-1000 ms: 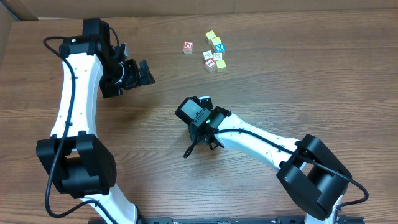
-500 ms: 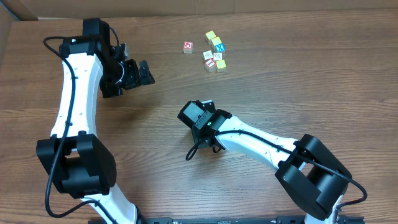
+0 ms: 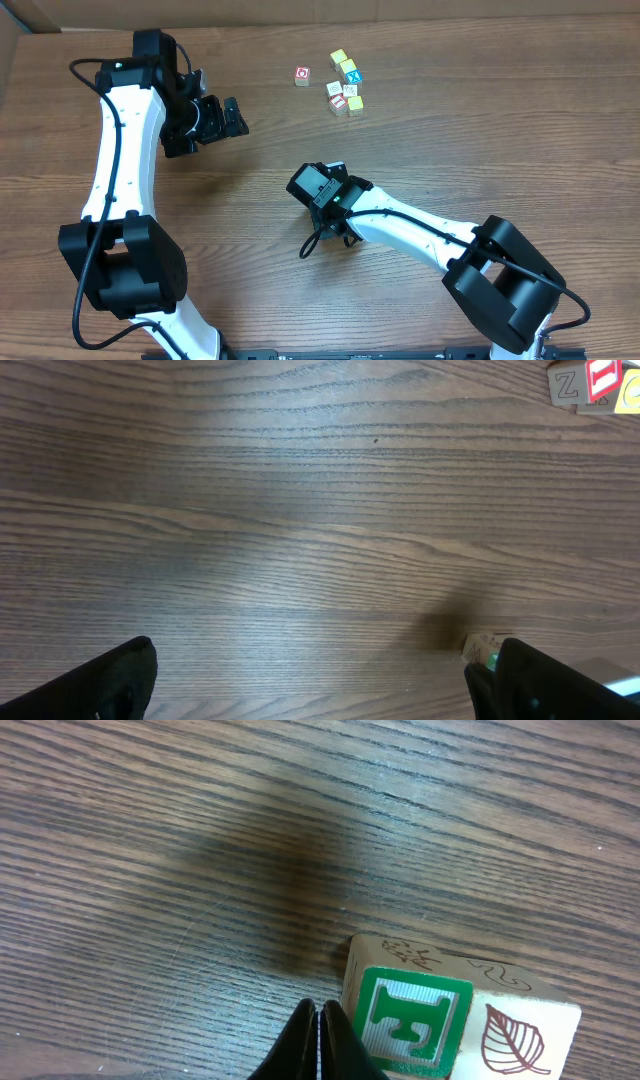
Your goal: Flip 5 blocks
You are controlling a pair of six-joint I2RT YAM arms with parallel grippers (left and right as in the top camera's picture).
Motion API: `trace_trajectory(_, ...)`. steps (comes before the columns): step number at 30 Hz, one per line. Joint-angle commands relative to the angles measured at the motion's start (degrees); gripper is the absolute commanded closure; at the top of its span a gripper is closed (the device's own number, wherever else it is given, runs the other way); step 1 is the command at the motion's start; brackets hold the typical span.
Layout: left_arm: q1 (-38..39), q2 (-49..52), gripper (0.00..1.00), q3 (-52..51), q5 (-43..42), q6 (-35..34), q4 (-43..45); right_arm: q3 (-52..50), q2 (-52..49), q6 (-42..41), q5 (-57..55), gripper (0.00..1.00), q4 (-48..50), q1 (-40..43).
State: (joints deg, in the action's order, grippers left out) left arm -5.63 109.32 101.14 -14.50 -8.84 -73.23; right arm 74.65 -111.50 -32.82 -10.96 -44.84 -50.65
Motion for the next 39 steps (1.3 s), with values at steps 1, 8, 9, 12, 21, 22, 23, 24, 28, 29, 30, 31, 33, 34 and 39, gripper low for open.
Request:
trace_trajectory(1,0.02,-0.02,0.00,1.51,-0.07,-0.59,0.04,0.39,0.26,-0.11,-1.25,0.95,0.00,0.28)
trace_trajectory(8,0.02,-0.02,0.00,1.51,-0.07,-0.59,0.04,10.21,2.60,-0.11,-1.01,0.94,-7.91,2.36)
trace_trajectory(9,0.02,-0.02,0.00,1.51,-0.07,-0.59,0.02,11.72,3.13,-0.13,-1.01,0.94,-9.57,3.50)
trace_trajectory(12,0.02,-0.02,0.00,1.51,-0.07,-0.59,0.04,15.87,4.42,-0.09,-1.01,0.94,-14.62,8.66)
trace_trajectory(21,0.02,-0.02,0.00,1.51,-0.07,-0.59,0.04,18.32,4.79,-0.09,1.18,0.77,-26.08,28.59)
trace_trajectory(22,0.02,-0.02,0.00,1.51,-0.07,-0.59,0.04,18.32,4.79,0.00,3.04,0.77,-27.12,30.47)
trace_trajectory(23,0.02,-0.02,0.00,1.51,-0.07,-0.59,0.02,18.29,4.79,0.11,5.14,0.78,-28.13,32.15)
trace_trajectory(24,0.02,-0.02,0.00,1.51,-0.07,-0.59,0.04,18.29,4.79,0.11,7.50,0.82,-29.16,33.81)
trace_trajectory(28,0.02,-0.02,0.00,1.51,-0.07,-0.59,0.02,16.31,4.79,0.09,10.93,0.96,-30.60,36.61)
trace_trajectory(29,0.02,-0.02,0.00,1.51,-0.07,-0.59,0.04,15.21,4.79,0.09,11.08,0.96,-30.47,36.59)
trace_trajectory(30,0.02,-0.02,0.00,1.51,-0.07,-0.59,0.04,14.10,4.79,0.04,11.28,0.96,-30.47,36.59)
trace_trajectory(31,0.02,-0.02,0.00,1.51,-0.07,-0.59,0.04,12.81,4.79,0.07,11.89,0.96,-30.25,36.17)
trace_trajectory(33,0.02,-0.02,0.00,1.51,-0.07,-0.59,0.04,9.90,4.79,0.11,13.53,0.96,-29.18,34.67)
trace_trajectory(34,0.02,-0.02,0.00,1.51,-0.07,-0.59,0.02,8.44,4.79,0.13,13.88,0.96,-28.59,33.44)
trace_trajectory(39,0.02,-0.02,0.00,1.51,-0.07,-0.59,0.04,4.68,4.79,1.81,13.84,0.96,-26.56,25.64)
